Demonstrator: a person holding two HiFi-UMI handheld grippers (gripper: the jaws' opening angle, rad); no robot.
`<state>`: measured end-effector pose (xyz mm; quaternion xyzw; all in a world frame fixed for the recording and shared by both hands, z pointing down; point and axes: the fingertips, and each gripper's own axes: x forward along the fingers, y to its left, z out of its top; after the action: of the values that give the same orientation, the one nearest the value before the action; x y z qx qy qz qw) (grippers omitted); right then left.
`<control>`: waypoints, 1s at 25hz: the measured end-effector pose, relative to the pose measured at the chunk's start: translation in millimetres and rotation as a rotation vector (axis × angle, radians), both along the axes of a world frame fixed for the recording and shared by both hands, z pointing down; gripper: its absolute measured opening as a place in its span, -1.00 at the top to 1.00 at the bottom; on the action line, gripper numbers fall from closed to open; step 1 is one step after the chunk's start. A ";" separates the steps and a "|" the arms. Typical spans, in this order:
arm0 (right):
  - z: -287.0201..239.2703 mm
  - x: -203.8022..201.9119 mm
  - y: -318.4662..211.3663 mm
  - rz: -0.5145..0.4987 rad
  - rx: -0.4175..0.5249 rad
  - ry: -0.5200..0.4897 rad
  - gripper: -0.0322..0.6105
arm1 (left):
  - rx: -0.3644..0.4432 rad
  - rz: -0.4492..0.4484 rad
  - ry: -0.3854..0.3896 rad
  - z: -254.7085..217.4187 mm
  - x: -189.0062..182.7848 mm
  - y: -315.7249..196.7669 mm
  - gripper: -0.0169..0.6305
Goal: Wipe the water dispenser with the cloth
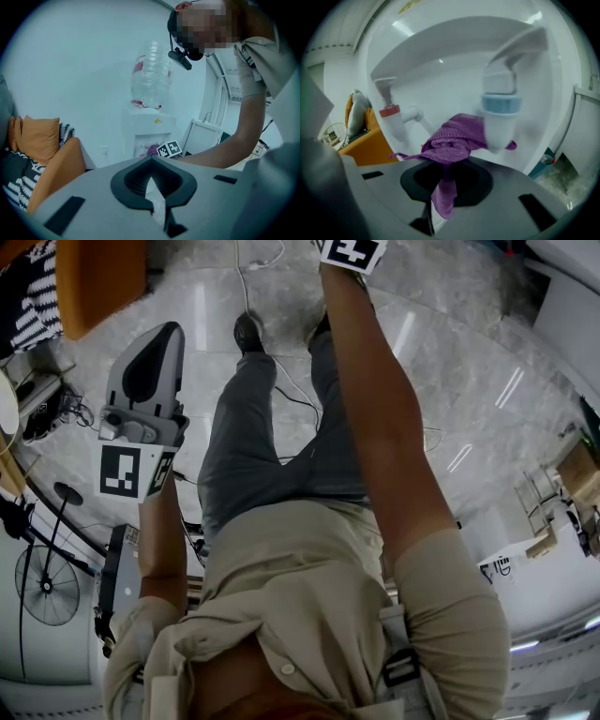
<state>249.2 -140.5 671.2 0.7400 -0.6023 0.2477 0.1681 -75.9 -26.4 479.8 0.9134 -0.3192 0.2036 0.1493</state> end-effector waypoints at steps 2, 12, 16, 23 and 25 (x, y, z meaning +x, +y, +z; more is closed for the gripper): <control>0.2 -1.3 -0.4 -0.004 0.001 0.003 0.70 | -0.001 -0.007 -0.006 3.1 -6.8 1.0 0.90; 4.3 -13.9 -5.1 -0.040 0.002 0.007 0.70 | -0.007 -0.044 0.033 3.9 -1.4 -9.3 0.90; 6.5 -19.8 -7.5 -0.057 0.002 0.007 0.70 | -0.005 -0.028 0.039 0.7 14.1 -7.5 0.90; 10.7 -28.7 -13.4 -0.081 0.008 0.008 0.71 | -0.014 -0.007 0.046 7.7 21.4 -12.3 0.90; 11.8 -30.8 -15.7 -0.086 0.012 0.009 0.71 | -0.015 -0.006 0.046 7.7 23.7 -11.8 0.90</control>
<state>218.5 -156.2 683.0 0.7155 -0.6343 0.2332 0.1770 -52.1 -38.2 487.5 0.9158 -0.3168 0.1843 0.1641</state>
